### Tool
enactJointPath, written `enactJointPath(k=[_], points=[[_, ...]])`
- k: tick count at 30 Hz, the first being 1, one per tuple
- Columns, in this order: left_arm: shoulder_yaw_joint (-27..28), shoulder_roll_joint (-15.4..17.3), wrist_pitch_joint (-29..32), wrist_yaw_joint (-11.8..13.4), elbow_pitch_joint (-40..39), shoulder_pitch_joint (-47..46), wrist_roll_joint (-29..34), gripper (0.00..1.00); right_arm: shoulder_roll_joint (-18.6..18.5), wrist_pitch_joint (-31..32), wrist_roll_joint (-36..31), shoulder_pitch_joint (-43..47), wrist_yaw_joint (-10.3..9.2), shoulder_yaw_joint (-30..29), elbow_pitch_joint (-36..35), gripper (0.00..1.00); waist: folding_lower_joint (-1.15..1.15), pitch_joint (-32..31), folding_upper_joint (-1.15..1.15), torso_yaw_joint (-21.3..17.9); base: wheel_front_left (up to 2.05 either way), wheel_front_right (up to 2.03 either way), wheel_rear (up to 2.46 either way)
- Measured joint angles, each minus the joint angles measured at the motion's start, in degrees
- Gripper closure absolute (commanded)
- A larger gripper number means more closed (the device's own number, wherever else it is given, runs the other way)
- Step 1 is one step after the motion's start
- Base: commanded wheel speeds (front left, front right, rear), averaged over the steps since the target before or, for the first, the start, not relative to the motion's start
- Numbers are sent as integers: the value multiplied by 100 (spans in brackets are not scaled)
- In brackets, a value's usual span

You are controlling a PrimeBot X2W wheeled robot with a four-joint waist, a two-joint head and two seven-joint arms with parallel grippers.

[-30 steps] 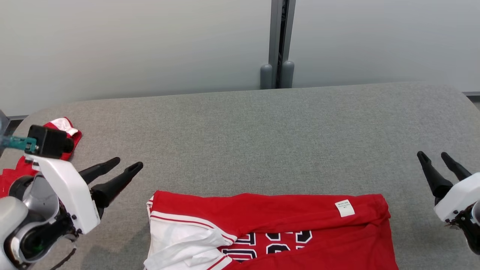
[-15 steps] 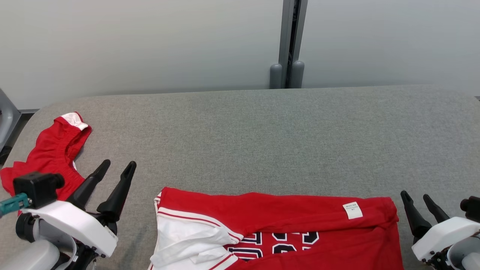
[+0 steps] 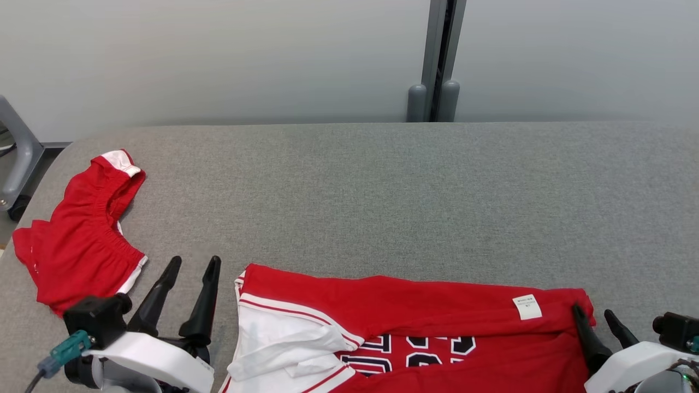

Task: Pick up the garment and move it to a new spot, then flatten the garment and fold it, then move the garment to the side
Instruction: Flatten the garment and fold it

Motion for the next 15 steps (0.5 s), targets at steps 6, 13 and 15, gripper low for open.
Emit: enactJointPath(k=[6,13,15], points=[[102,-424,-1,-159,315,94,487,0,162,231,-40,26,0,-58,282,0,0,90,0,61,0,0,0],[190,-664,-1,-420,634,167,725,0,256,490,156,75,3,-147,445,0,0,151,0,95,0,0,0],[197,-690,-1,-455,700,166,770,0,275,489,202,67,14,-186,494,0,0,162,0,97,0,0,0]])
